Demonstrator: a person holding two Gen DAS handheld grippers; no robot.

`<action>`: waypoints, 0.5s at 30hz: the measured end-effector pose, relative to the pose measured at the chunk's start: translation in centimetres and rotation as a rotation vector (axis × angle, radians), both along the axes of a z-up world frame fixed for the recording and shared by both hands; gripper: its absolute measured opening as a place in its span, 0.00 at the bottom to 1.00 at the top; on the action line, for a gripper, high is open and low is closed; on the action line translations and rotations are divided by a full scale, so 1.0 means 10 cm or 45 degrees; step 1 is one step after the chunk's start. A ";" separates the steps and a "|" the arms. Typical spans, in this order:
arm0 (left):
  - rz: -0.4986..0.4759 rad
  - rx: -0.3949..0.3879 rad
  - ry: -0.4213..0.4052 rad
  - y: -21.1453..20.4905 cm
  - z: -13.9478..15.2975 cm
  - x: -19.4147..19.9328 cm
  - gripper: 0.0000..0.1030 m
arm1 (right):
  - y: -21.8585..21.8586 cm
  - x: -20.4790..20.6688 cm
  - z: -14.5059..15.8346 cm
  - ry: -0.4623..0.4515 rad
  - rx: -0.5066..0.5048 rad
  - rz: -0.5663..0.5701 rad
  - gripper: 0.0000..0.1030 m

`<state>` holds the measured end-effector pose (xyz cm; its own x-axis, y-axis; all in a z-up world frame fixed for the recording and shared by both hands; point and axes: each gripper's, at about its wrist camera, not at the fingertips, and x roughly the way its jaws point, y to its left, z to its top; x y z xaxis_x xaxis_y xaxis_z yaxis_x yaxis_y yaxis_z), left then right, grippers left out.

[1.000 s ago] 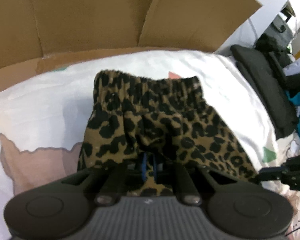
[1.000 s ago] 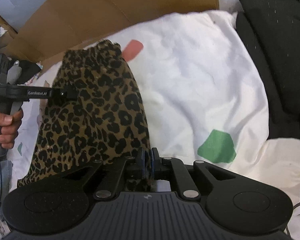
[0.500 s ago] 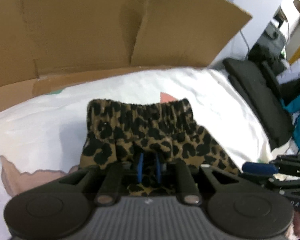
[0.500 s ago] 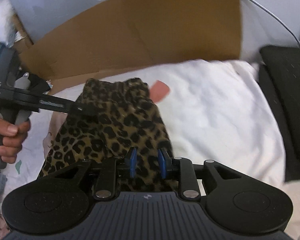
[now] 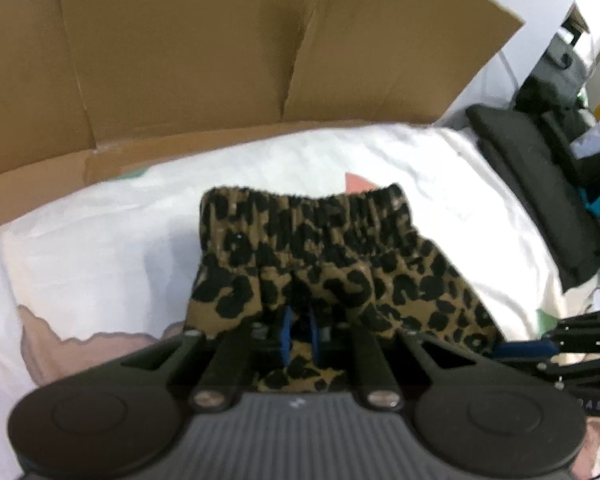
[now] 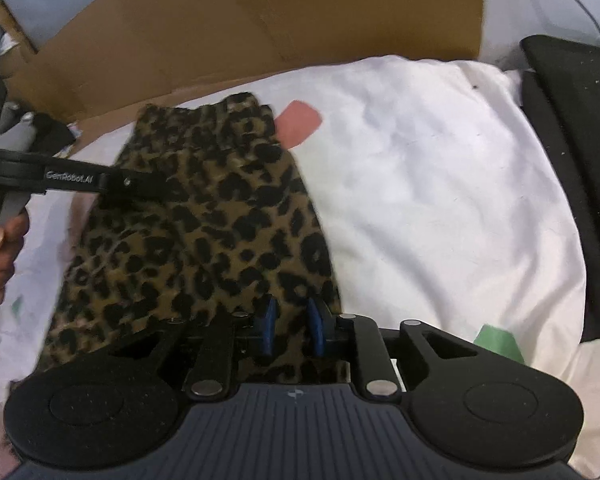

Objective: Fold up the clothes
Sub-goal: 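Close both grippers on the elastic waistband and lift it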

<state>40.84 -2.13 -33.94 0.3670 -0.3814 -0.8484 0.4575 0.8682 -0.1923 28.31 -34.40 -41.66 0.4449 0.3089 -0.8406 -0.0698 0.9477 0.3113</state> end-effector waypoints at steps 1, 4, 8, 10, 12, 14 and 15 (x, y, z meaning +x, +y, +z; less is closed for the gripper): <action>-0.008 -0.012 -0.010 0.03 0.04 -0.01 0.20 | 0.01 -0.01 0.05 -0.009 -0.002 0.035 0.25; -0.029 -0.018 -0.055 0.08 0.16 -0.03 0.28 | 0.09 0.00 0.22 -0.074 -0.053 0.133 0.27; -0.045 -0.039 -0.090 0.16 0.20 0.00 0.33 | 0.19 0.16 0.35 -0.156 -0.138 0.192 0.27; -0.057 -0.043 -0.104 0.18 0.17 0.02 0.33 | 0.20 0.31 0.31 -0.181 -0.149 0.176 0.28; -0.070 -0.027 -0.110 0.18 0.10 0.04 0.33 | 0.18 0.51 0.24 -0.197 -0.153 0.144 0.28; -0.080 -0.009 -0.112 0.18 0.02 0.05 0.33 | 0.19 0.68 0.19 -0.221 -0.175 0.132 0.28; -0.080 0.001 -0.110 0.18 -0.01 0.06 0.33 | 0.20 0.75 0.17 -0.224 -0.181 0.134 0.28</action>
